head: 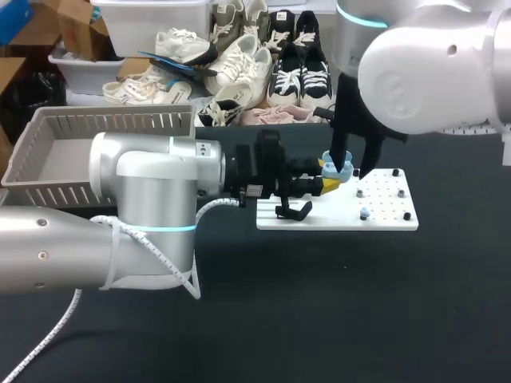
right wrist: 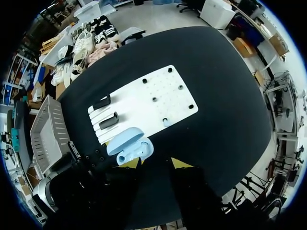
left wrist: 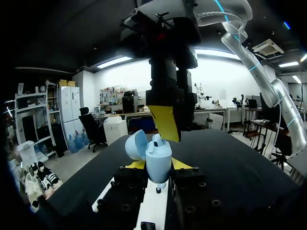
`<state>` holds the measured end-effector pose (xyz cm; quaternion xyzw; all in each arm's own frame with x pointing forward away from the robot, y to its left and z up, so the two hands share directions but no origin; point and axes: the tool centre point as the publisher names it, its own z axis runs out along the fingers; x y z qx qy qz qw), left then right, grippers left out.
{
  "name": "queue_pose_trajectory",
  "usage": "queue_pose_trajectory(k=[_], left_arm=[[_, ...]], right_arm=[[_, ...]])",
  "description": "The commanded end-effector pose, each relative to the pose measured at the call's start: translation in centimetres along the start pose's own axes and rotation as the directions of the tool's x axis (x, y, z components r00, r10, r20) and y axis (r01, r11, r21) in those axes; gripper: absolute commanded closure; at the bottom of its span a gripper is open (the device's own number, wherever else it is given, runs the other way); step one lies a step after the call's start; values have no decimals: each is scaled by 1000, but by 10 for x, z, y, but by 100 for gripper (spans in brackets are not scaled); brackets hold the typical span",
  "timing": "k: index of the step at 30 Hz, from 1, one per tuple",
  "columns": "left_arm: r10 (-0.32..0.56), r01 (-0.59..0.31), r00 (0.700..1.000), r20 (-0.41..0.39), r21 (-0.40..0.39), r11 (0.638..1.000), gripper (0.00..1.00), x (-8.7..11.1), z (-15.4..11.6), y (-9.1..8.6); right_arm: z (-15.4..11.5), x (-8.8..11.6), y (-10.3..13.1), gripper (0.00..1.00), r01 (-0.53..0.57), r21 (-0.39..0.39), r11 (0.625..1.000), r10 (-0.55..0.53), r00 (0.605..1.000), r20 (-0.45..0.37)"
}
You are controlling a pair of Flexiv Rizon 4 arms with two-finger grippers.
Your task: Pick up each earbud case from the left stands, insert the matching earbuds, close the lid, and place the case in the box.
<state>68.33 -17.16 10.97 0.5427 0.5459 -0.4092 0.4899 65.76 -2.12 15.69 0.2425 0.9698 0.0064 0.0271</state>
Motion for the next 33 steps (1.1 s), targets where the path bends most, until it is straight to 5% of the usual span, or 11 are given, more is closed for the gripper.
queue_pose_trajectory(k=[1,16,33], left_arm=[[1,-1,1000,2,-4,1000,100,0,0,-1],[1,-1,1000,2,-4,1000,100,0,0,-1],[70,-70,997,13,-6,998,100,-6,-20,14]], right_arm=[[-7,6,-5,65,21,-12,1000,-21,1000,21],[-28,35,-51,55,222,22,975,-221,952,210],[-7,29,-68,61,297,7,955,-291,928,233]])
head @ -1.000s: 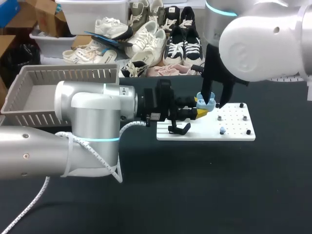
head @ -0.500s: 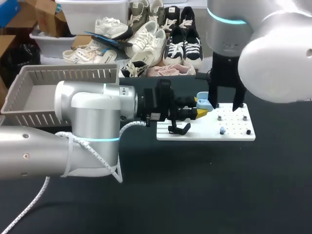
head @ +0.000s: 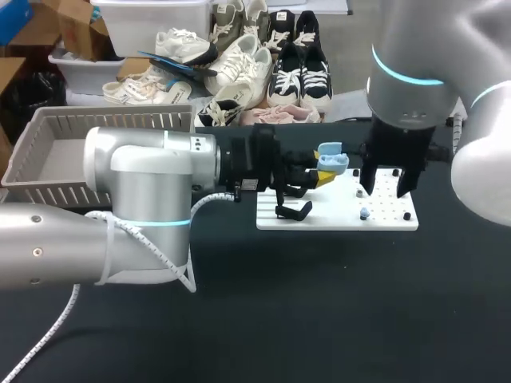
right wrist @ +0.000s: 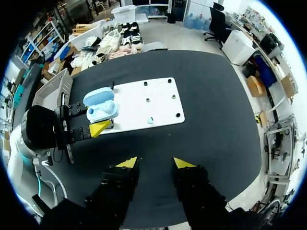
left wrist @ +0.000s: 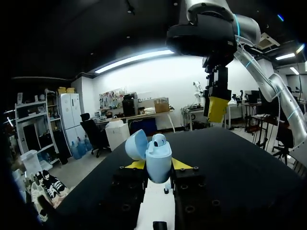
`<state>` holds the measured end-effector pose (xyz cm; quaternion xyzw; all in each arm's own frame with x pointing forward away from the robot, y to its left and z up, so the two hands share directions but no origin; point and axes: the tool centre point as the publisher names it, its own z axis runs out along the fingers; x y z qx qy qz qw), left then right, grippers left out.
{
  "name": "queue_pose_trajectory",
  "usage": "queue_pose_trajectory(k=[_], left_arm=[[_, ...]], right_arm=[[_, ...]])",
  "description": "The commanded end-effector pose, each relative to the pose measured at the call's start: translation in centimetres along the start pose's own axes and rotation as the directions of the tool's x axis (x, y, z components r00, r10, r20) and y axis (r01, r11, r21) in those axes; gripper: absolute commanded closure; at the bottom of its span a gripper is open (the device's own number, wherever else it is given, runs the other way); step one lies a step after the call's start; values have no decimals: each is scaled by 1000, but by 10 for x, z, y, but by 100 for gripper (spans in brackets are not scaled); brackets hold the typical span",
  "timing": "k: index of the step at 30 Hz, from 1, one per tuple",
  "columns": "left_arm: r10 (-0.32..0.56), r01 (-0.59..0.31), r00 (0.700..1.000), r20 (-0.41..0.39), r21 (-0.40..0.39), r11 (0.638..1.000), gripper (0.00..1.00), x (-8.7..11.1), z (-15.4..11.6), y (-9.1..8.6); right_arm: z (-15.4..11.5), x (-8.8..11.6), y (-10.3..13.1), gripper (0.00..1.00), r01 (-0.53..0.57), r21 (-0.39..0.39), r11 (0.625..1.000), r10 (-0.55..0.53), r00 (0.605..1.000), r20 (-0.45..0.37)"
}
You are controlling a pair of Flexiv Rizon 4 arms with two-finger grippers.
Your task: Pick up each earbud case from the left stands, insert the matching earbuds, close the lid, and place the case in the box.
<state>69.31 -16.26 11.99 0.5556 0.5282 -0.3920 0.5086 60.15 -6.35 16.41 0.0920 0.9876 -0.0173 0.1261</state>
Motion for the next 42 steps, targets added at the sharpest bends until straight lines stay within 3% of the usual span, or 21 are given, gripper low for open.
queue_pose_trajectory(k=[1,11,17,19,42], left_arm=[[8,-8,1000,1,7,1000,100,1,-12,3],[14,-14,1000,-22,-6,1000,100,11,-31,10],[11,-11,1000,0,-19,1000,100,10,-35,13],[13,-11,999,45,-26,1000,100,9,-36,15],[-8,9,999,35,-18,1000,100,12,-41,21]], right_arm=[[3,2,-5,61,-7,-9,1000,7,999,34],[3,-4,-3,60,-6,5,1000,6,999,32],[4,-5,-1,60,0,11,1000,0,1000,30],[4,-6,-1,60,0,13,1000,0,1000,29],[10,-11,-1,57,-3,10,1000,3,1000,16]])
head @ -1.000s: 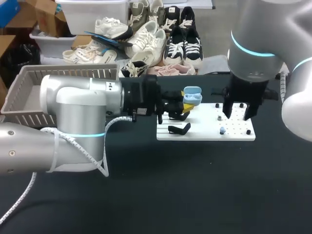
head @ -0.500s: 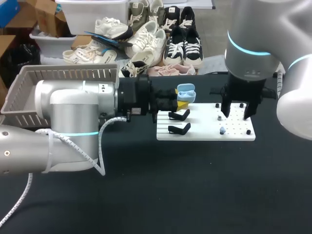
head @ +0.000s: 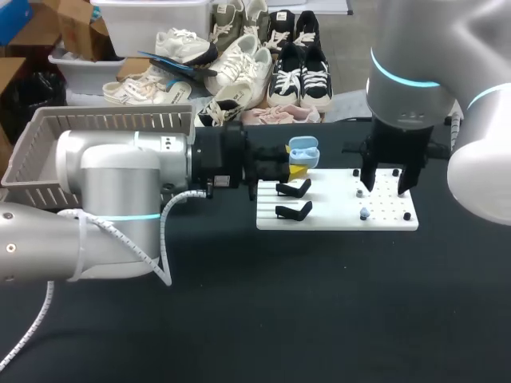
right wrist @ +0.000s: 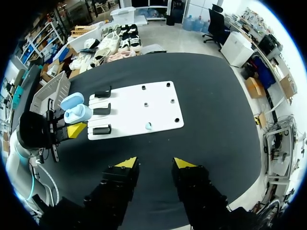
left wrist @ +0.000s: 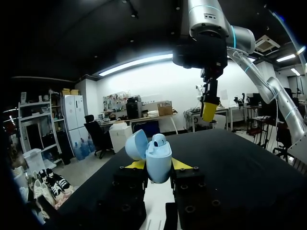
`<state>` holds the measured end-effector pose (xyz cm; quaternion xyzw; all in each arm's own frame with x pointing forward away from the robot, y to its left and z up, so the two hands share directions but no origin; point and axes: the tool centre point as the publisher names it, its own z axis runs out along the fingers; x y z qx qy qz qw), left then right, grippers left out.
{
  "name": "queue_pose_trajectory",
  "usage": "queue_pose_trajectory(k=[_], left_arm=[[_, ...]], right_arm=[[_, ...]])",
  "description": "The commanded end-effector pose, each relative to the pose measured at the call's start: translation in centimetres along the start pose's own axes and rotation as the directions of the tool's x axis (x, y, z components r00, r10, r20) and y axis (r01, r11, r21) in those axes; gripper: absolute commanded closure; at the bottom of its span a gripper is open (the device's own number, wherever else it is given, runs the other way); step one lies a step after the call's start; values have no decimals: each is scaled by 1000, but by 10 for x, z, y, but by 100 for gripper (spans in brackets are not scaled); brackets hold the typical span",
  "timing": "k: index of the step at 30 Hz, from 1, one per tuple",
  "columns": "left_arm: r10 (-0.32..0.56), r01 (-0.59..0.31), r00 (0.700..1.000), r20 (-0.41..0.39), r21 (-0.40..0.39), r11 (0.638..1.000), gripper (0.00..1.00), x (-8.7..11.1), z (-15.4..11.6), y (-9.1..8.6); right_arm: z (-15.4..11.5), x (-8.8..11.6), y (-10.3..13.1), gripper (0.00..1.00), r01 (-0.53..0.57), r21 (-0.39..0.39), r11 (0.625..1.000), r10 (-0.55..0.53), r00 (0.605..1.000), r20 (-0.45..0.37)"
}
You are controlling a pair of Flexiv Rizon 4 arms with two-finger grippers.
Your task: Pick up each earbud case from the left stands, insert the matching earbuds, close the lid, and place the case in the box.
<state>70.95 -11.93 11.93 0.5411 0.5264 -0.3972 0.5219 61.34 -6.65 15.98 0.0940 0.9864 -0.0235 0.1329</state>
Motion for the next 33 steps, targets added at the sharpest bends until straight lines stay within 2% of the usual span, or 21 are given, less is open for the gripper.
queue_pose_trajectory(k=[1,9,10,13,16,23,33], left_arm=[[0,0,1000,2,4,1000,100,1,0,2],[0,0,1000,2,4,1000,100,1,0,2],[0,0,1000,2,4,1000,100,1,0,2],[0,0,1000,2,4,1000,100,1,0,2],[0,0,1000,2,4,1000,100,1,0,2],[0,0,1000,2,4,1000,100,1,0,2],[0,0,1000,2,4,1000,100,1,0,2]], right_arm=[[3,0,0,57,0,-3,1000,0,1000,1],[18,2,1,51,14,-36,999,-14,1000,13],[20,2,1,42,16,-39,999,-15,1000,16],[26,3,5,40,32,-41,999,-30,998,46],[31,3,8,50,27,-38,999,-24,997,68],[51,-2,10,51,-84,-60,995,87,994,65],[80,-9,10,52,-247,-84,965,251,967,49]])
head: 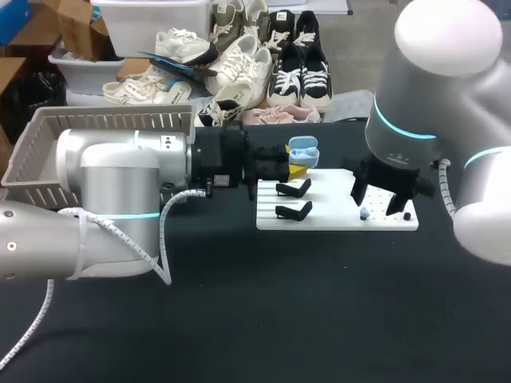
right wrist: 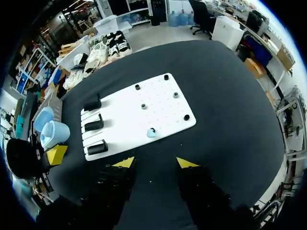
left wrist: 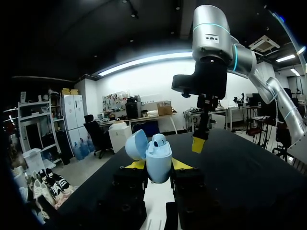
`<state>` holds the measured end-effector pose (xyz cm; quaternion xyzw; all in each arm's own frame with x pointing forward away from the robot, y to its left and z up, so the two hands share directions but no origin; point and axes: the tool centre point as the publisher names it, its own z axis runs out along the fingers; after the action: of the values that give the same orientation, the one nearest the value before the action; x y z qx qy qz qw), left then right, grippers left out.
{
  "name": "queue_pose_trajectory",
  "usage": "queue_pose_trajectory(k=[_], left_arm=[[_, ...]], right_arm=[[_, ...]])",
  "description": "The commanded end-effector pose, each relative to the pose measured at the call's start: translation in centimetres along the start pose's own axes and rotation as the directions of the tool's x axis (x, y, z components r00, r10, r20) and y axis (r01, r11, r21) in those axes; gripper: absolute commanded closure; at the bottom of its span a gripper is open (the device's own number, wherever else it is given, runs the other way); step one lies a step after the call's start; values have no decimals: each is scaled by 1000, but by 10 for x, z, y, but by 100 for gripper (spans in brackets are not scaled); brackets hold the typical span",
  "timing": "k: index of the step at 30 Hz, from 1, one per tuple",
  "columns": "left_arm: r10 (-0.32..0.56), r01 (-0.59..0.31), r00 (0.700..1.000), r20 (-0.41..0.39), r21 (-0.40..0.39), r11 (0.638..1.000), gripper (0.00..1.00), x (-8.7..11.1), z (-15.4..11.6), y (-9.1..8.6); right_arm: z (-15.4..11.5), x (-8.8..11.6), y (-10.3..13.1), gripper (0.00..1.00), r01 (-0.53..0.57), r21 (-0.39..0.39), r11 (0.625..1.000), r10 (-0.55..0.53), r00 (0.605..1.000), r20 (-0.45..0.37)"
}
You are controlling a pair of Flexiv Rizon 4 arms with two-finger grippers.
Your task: Pick up each earbud case from the left stands, insert the matching earbuds, close the lid, and place the case in the box.
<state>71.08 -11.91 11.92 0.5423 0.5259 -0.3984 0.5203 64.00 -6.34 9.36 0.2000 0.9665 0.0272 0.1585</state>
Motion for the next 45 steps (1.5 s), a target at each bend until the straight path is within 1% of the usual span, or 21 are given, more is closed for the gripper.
queue_pose_trajectory(k=[1,3,6,15,21,34,45], left_arm=[[1,-1,1000,3,0,1000,100,1,0,1],[1,-1,1000,3,0,1000,100,1,0,1],[1,-1,1000,3,0,1000,100,1,0,1],[1,-1,1000,3,0,1000,100,1,0,1],[1,-1,1000,3,0,1000,100,1,0,1],[1,-1,1000,3,0,1000,100,1,0,1],[1,-1,1000,3,0,1000,100,1,0,1]], right_arm=[[11,-3,-1,52,-34,-6,999,34,999,19],[15,-5,-2,51,-55,2,998,55,998,14],[22,-7,-2,51,-86,-8,996,86,996,0],[37,-10,1,51,-121,-15,993,121,993,10],[48,-11,-2,51,-145,-27,989,145,989,12],[65,-13,4,52,-137,-32,990,137,991,-6],[70,-17,8,53,-129,-47,991,128,992,-22]])
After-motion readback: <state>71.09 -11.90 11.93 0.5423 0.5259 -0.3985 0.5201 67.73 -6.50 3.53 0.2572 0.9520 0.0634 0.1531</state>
